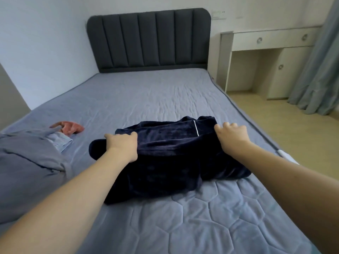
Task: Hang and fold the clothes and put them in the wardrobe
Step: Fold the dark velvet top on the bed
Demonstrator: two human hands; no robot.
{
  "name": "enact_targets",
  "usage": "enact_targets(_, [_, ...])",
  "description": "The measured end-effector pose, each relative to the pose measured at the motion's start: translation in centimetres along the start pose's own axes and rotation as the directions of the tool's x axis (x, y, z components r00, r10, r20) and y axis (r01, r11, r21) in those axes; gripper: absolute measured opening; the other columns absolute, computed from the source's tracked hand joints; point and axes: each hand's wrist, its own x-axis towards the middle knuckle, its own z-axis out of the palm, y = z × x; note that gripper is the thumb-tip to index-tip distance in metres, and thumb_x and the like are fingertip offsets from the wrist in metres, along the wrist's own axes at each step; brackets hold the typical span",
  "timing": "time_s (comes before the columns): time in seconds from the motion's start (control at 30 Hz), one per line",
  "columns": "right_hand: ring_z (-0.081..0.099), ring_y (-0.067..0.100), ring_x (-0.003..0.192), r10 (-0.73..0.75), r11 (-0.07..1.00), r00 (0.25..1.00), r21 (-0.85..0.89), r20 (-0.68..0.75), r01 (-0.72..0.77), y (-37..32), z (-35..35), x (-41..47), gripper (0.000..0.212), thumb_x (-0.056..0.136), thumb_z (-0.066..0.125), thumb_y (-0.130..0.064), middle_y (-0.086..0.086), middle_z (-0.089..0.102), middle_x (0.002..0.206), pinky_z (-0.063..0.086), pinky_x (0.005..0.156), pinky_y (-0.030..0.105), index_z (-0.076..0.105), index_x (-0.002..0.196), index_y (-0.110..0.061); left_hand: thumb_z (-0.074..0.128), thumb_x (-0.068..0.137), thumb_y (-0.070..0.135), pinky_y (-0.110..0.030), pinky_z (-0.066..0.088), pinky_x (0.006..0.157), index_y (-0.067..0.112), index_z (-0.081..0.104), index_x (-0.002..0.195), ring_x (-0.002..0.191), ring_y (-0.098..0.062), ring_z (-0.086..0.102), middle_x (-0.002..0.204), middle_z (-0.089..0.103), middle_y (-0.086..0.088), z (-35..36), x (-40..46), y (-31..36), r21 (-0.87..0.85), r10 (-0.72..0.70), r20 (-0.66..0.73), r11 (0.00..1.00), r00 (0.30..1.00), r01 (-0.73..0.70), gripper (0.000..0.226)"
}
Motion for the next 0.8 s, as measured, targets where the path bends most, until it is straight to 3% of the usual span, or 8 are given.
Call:
enact_targets(0.13, [0.052,0.029,0.088,0.103,0.888,0.994,0.448,0.026,-0.103,1.2,0.3,4.3,0.014,0.08,0.048,-0.007,0.01,0.056,0.099,0.039,0.064,0.035,0.044,0.093,-0.011,0.051,0.076,0.019,-0.033,0.04,0.07,0.021,0.051,0.103,0.074,-0.023,0.051,0.079,0.048,0.003,0.8,4.1,-1.7,-0.226,-0.042,-0.043,0.974,0.998,0.031,0.027])
enact_targets(0.27, [0.054,0.024,0.074,0.31,0.458,0.939,0.842,0.147,-0.283,1.7,0.4,10.4,0.02,0.077,0.048,-0.006,0.009,0.058,0.085,0.043,0.06,0.032,0.057,0.095,-0.004,0.053,0.079,0.015,-0.031,0.039,0.068,0.02,0.048,0.086,0.079,-0.028,0.055,0.091,0.059,-0.005,0.4,9.7,-3.6,-0.315,-0.135,-0.11,0.944,0.985,0.094,0.01])
enact_targets(0.37, [0.059,0.027,0.07,0.412,0.224,0.886,0.919,0.212,-0.324,1.7,0.9,15.7,0.027,0.076,0.045,-0.007,0.012,0.065,0.085,0.046,0.06,0.031,0.063,0.095,-0.004,0.053,0.077,0.015,-0.032,0.037,0.072,0.016,0.053,0.087,0.08,-0.03,0.054,0.087,0.06,-0.007,0.3,14.8,-4.6,-0.334,-0.207,-0.135,0.93,0.969,0.153,0.011])
enact_targets(0.43, [0.06,0.03,0.08,0.439,0.275,0.878,0.901,0.193,-0.335,1.0,2.3,18.5,0.028,0.082,0.043,-0.01,0.012,0.065,0.096,0.048,0.067,0.034,0.06,0.104,-0.008,0.054,0.074,0.022,-0.036,0.036,0.077,0.016,0.058,0.092,0.085,-0.029,0.053,0.083,0.058,-0.005,1.1,18.0,-4.2,-0.325,-0.254,-0.164,0.926,0.953,0.191,0.019])
enact_targets(0.5, [0.058,0.033,0.091,0.447,0.352,0.874,0.86,0.193,-0.37,-1.0,5.9,20.0,0.028,0.09,0.04,-0.015,0.015,0.061,0.107,0.045,0.073,0.037,0.053,0.114,-0.008,0.054,0.076,0.029,-0.047,0.035,0.093,0.019,0.058,0.108,0.11,-0.029,0.05,0.112,0.06,-0.007,4.4,20.4,-2.5,-0.331,-0.312,-0.173,0.912,0.934,0.243,0.034])
enact_targets(0.6, [0.057,0.039,0.1,0.421,0.578,0.897,0.723,0.133,-0.378,-5.4,12.9,18.7,0.029,0.1,0.035,-0.027,0.02,0.06,0.112,0.042,0.077,0.042,0.049,0.107,-0.003,0.041,0.087,0.04,-0.068,0.024,0.104,0.022,0.045,0.131,0.131,-0.029,0.029,0.14,0.04,-0.007,12.4,19.5,1.8,-0.409,-0.355,0.038,0.847,0.934,0.339,0.048])
enact_targets(0.67, [0.056,0.041,0.1,0.441,0.678,0.898,0.653,0.006,-0.337,-7.1,15.7,18.3,0.034,0.102,0.032,-0.032,0.022,0.062,0.107,0.042,0.077,0.046,0.048,0.099,-0.002,0.031,0.09,0.046,-0.065,0.029,0.101,0.024,0.044,0.132,0.131,-0.031,0.027,0.143,0.038,-0.008,15.9,19.3,3.0,-0.442,-0.378,0.074,0.817,0.923,0.37,0.049])
enact_targets(0.8, [0.057,0.041,0.097,0.435,0.649,0.899,0.674,0.053,-0.354,-5.9,16.3,20.1,0.033,0.103,0.027,-0.032,0.024,0.062,0.106,0.036,0.071,0.042,0.044,0.096,-0.006,0.03,0.091,0.047,-0.053,0.034,0.095,0.02,0.047,0.123,0.121,-0.034,0.036,0.132,0.043,-0.011,15.6,20.6,1.7,-0.522,-0.412,0.016,0.774,0.911,0.359,0.046])
